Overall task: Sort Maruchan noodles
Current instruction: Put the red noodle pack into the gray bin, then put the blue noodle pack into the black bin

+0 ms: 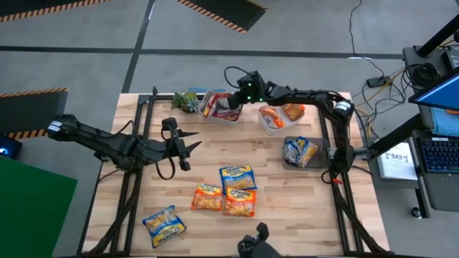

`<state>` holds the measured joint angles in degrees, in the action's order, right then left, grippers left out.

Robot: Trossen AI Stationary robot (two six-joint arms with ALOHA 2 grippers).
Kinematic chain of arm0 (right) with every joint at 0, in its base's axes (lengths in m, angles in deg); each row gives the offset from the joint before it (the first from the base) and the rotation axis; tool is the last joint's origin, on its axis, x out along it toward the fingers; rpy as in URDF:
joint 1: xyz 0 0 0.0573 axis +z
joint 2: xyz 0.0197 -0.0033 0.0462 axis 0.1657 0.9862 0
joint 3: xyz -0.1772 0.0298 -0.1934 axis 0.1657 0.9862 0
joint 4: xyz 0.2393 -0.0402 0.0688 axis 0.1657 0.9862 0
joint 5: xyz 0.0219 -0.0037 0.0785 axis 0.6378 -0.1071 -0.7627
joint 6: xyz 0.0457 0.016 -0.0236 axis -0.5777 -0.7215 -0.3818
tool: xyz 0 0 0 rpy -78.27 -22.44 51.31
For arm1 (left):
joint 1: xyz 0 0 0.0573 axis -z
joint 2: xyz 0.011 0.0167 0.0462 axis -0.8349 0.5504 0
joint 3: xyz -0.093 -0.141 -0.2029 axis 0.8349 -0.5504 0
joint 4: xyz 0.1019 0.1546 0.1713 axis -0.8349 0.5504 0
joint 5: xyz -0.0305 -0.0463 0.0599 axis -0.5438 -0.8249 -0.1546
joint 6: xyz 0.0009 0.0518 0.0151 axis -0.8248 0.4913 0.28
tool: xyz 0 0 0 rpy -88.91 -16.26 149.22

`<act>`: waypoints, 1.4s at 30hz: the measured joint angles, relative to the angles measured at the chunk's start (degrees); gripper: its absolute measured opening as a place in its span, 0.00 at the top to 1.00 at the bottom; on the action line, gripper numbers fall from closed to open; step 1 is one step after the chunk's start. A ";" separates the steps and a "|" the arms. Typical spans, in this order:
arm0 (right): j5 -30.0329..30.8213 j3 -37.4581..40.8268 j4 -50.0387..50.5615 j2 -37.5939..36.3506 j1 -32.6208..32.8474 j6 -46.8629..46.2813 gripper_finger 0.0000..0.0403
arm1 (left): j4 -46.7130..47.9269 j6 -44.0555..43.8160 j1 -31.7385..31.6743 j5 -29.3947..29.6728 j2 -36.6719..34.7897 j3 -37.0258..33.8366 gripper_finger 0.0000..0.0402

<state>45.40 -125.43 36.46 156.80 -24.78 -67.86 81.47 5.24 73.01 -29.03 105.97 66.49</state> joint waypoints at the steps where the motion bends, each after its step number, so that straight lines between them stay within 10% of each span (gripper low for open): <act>1: 0.06 0.00 -0.06 0.38 -0.09 0.00 0.97 | 0.00 0.00 0.00 0.00 -0.02 0.00 0.66; 23: 2.11 0.02 2.11 -0.70 -0.23 1.36 0.55 | -0.03 -0.24 0.00 -0.02 0.00 0.00 0.66; 42: -11.13 0.02 24.75 -14.90 16.15 5.18 0.56 | -0.04 -3.64 0.00 -0.06 0.02 0.00 0.66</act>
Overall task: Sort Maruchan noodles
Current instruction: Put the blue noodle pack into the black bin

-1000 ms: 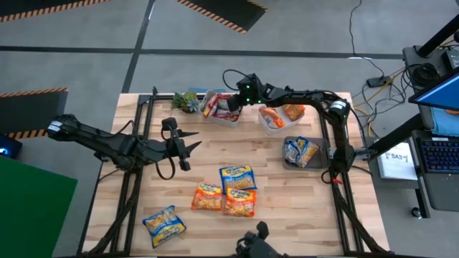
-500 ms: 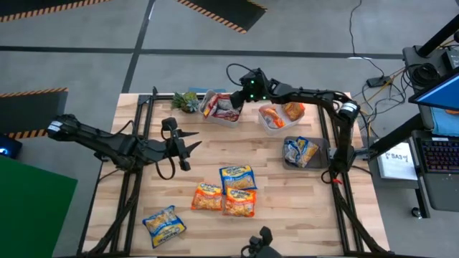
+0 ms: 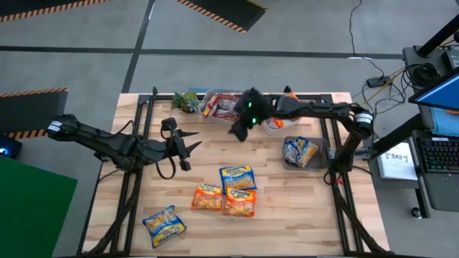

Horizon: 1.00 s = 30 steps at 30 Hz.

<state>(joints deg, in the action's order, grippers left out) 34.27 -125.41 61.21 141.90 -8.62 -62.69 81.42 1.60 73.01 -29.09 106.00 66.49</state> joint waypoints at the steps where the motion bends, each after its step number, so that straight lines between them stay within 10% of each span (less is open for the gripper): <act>1: 0.00 0.00 0.89 0.02 1.56 -0.04 0.56 | 0.00 -0.22 0.00 0.02 0.00 0.00 0.66; 23: 5.20 1.15 10.68 12.77 19.08 -0.62 0.81 | -0.03 -2.24 0.00 -0.03 0.65 0.00 0.66; 30: 17.01 1.05 5.37 16.36 18.96 0.33 0.85 | -1.95 -2.21 0.00 -0.07 3.14 0.00 0.66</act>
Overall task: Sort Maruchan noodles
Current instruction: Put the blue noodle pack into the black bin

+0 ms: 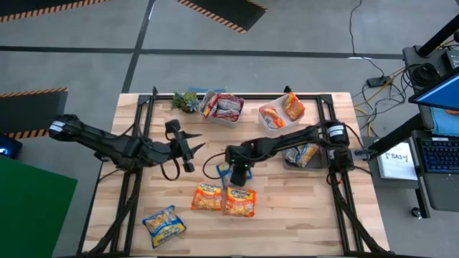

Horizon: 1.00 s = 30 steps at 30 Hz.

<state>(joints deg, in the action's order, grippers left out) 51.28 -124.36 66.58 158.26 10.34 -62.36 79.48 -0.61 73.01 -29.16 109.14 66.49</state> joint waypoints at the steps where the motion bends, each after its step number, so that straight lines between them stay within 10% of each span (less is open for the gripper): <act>1: 1.65 0.00 -1.53 0.26 -0.05 0.03 0.85 | -0.58 -0.14 0.00 -0.04 0.49 0.00 0.66; 30: 3.16 7.84 7.32 -11.77 -0.18 -2.93 0.85 | -2.23 -17.37 0.00 -11.56 30.33 -0.61 0.74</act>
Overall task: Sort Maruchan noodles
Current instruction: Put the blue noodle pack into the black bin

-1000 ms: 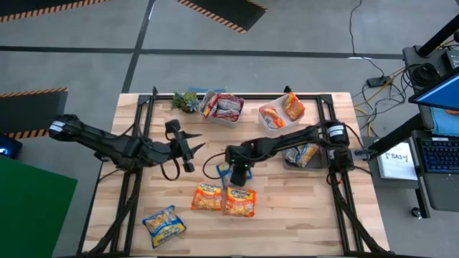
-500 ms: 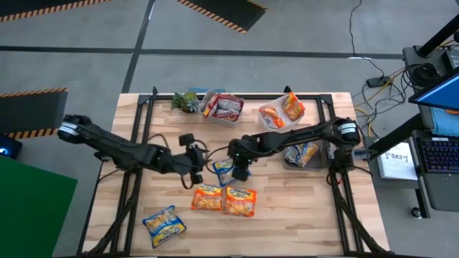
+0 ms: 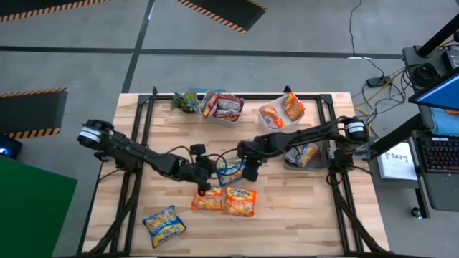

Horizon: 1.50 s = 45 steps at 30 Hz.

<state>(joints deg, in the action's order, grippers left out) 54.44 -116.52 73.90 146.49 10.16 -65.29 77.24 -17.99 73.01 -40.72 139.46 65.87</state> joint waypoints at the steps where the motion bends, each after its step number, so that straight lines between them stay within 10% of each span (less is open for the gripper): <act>1: 0.00 0.91 -1.18 -0.16 0.02 -0.63 0.85 | -1.03 0.00 -0.03 -0.51 0.86 0.00 0.75; 29: -0.68 22.80 -24.37 -12.18 0.09 -16.78 0.84 | -8.39 -0.06 -0.76 -2.42 9.11 -0.10 0.81; 45: -0.81 22.64 -29.21 -8.33 -1.23 -25.49 0.29 | -9.48 -0.42 -0.85 -2.45 9.17 -0.82 0.81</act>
<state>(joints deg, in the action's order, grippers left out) 53.64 -93.88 44.69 138.16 8.93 -90.78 67.77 -18.41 72.15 -43.17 148.63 65.06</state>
